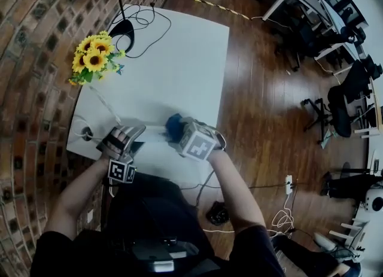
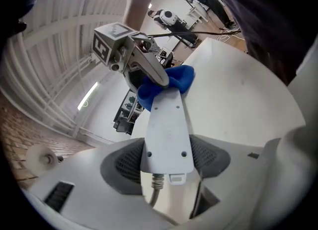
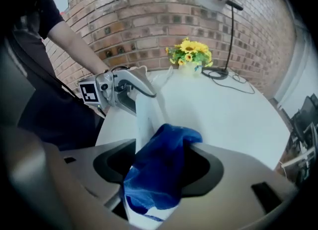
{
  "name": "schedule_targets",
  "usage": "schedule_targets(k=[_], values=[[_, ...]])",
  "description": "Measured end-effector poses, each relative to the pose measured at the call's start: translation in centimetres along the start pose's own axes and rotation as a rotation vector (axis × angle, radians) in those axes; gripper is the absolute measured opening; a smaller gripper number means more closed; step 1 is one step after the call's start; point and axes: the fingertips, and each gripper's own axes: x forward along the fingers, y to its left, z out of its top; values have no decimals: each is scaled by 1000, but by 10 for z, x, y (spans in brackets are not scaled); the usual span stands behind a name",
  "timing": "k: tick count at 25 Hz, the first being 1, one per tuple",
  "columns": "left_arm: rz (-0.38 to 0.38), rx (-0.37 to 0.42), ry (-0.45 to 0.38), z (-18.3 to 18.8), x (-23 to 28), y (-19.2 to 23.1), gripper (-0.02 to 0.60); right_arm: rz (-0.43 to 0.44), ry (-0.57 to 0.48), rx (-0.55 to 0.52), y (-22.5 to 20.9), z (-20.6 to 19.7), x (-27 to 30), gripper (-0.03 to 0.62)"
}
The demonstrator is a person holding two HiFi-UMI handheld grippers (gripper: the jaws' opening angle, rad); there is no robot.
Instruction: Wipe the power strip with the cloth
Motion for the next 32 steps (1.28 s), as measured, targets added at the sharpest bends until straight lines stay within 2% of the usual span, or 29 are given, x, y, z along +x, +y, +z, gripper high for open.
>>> schedule_targets(k=[2,5,10,12,14,16,18,21,23,24,26,28,32], values=[[12,19,-12,1,-2,-1,301,28,72,-54,5,-7,15,344],[11,24,-20,4,-4,-2,300,19,140,-152,11,-23,36,345],[26,-27,15,1,-5,0,300,-73,95,-138,13,-24,40,319],[-13,-63,55,-3,-4,-1,305,-106,86,-135,12,-25,42,319],[-90,-172,86,-7,-6,-3,320,-135,83,-131,11,-25,44,318],[-169,-332,83,-7,-10,-1,319,-165,81,-139,11,-26,45,316],[-238,-458,77,-5,-11,5,321,-195,74,-157,11,-28,44,316],[-367,-552,97,-1,-7,11,319,-225,70,-168,12,-29,44,311],[-456,-621,103,4,-5,8,274,-239,77,-170,14,-29,44,308],[-490,-669,102,6,-4,6,271,-248,79,-174,14,-29,44,307],[-514,-759,107,5,-4,6,206,-277,76,-193,16,-29,43,298],[-506,-802,118,4,-7,8,201,-328,67,-218,17,-29,42,290],[-457,-778,148,6,-12,4,193,-445,45,-276,18,-29,38,284]])
